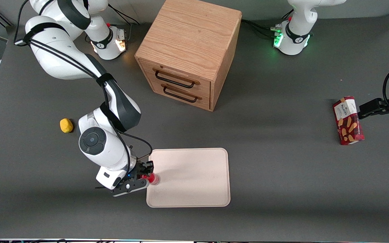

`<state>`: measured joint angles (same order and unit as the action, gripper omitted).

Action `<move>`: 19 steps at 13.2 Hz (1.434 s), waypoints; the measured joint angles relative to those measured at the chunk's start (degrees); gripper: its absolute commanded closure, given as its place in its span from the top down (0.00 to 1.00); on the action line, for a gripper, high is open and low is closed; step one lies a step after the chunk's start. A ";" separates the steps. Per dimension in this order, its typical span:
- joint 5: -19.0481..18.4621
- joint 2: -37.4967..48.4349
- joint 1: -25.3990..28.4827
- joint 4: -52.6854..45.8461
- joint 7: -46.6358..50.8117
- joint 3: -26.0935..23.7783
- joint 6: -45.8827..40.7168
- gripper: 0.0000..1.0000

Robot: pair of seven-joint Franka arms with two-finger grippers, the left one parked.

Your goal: Place coke bottle on tray

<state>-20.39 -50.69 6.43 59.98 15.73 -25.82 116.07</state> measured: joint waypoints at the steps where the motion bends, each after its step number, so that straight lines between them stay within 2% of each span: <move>1: 0.00 0.00 0.00 -0.04 0.00 -0.01 0.00 0.53; 2: 0.00 0.00 0.00 -0.05 0.00 0.00 0.01 0.57; 3: 0.00 0.00 0.00 -0.06 0.00 -0.01 0.02 0.68; 4: 0.00 0.00 0.00 -0.06 0.00 0.00 0.02 0.97; 5: 0.00 0.00 -0.01 -0.07 0.01 0.00 0.02 1.00; 12: -0.11 0.57 -1.06 -1.25 0.00 0.00 -0.42 1.00; 17: 0.24 7.44 -4.25 -1.19 0.01 0.00 -14.14 1.00; 18: 1.22 10.07 -5.31 0.83 0.01 0.25 -15.40 1.00; 19: 3.86 13.25 -6.09 3.93 0.01 1.64 -15.81 1.00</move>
<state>-16.53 -37.44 0.34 63.92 15.74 -24.18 100.25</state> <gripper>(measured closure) 0.000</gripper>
